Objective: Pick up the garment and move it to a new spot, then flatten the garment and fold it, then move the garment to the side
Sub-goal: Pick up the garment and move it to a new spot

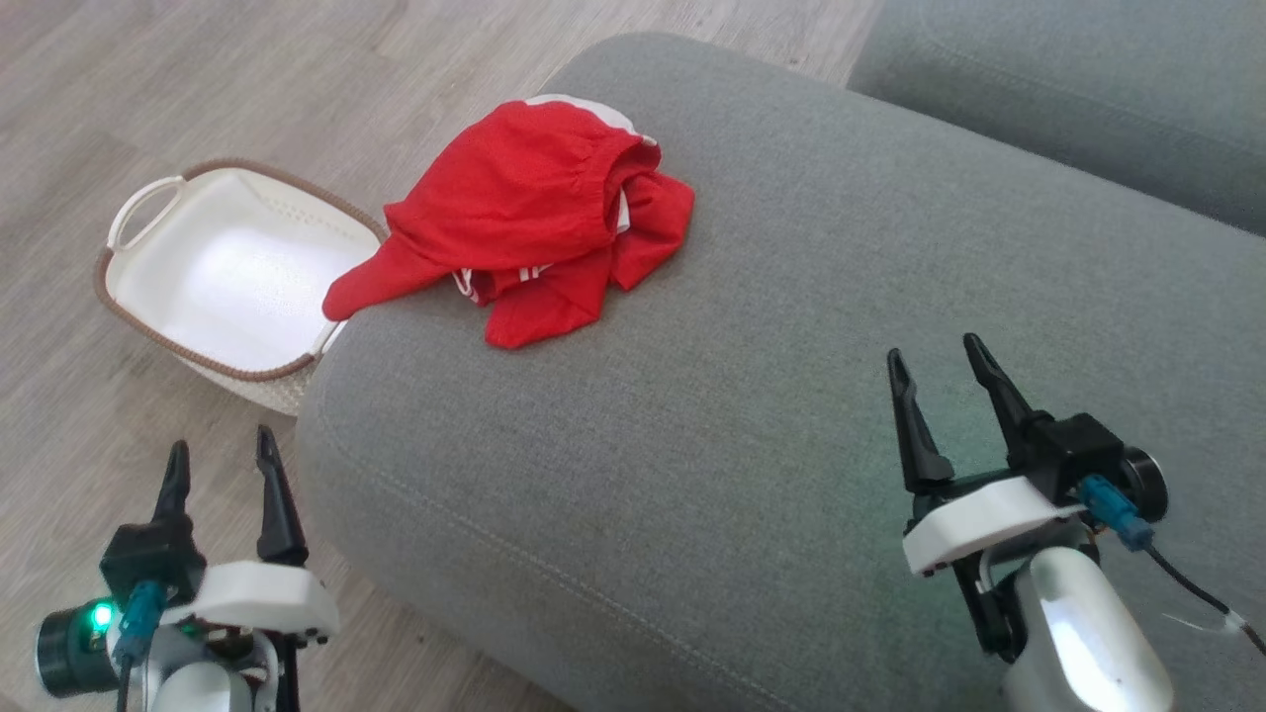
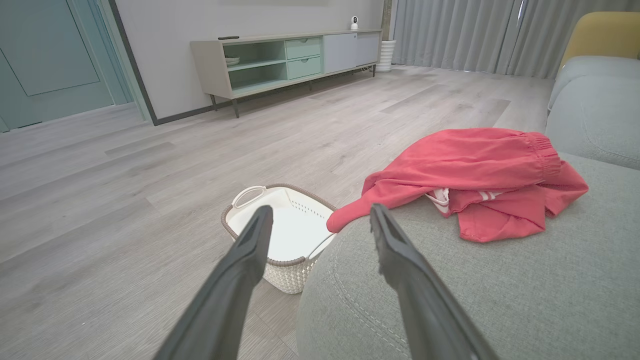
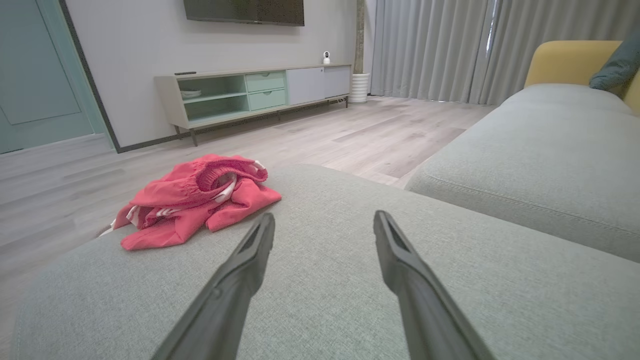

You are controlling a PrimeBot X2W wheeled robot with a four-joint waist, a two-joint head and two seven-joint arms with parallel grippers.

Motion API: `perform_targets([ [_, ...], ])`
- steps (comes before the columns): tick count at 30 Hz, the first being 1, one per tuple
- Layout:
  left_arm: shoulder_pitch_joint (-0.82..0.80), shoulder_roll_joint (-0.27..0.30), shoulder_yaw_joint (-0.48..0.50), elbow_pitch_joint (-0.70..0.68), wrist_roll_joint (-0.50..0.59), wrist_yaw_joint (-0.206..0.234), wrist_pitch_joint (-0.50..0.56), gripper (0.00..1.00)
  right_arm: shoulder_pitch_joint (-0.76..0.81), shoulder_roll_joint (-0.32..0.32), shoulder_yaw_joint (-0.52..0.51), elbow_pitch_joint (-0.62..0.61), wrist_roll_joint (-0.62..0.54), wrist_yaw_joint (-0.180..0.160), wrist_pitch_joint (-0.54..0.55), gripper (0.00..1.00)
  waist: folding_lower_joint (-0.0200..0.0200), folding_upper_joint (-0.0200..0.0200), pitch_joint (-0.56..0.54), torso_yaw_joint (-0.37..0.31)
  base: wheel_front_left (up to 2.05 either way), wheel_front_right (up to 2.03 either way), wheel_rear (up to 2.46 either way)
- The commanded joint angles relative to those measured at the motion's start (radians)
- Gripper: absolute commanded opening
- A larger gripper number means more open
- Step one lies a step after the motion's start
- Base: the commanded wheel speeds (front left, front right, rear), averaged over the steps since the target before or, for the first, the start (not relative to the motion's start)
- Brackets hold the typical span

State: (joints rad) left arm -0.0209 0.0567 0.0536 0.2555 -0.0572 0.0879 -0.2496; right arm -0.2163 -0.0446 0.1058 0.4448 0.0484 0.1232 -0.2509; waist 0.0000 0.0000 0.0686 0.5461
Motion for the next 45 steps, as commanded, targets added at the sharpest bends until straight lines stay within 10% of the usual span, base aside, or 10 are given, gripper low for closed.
perform_targets([
  [1, -0.018, 0.005, 0.041, -0.043, -0.008, 0.004, -0.012, 1.0, -0.045, -0.006, 0.032, -0.024, -0.011, 0.008, -0.011, 1.0, 0.0, 0.0, 0.009, 0.003, 0.0, 0.0, 0.0],
  [25, -0.257, -0.006, 0.074, 0.145, -0.067, -0.087, -0.012, 1.0, -0.085, -0.006, -0.028, -0.089, -0.118, 0.008, -0.011, 1.0, 0.0, 0.0, 0.194, -0.1, 0.0, 0.0, 0.0],
  [45, -0.696, 0.106, 0.048, 0.437, -0.051, -0.211, -0.012, 1.0, -0.141, -0.058, 0.02, -0.143, -0.121, 0.008, -0.011, 1.0, 0.0, 0.0, 0.36, -0.251, 0.0, 0.0, 0.0],
])
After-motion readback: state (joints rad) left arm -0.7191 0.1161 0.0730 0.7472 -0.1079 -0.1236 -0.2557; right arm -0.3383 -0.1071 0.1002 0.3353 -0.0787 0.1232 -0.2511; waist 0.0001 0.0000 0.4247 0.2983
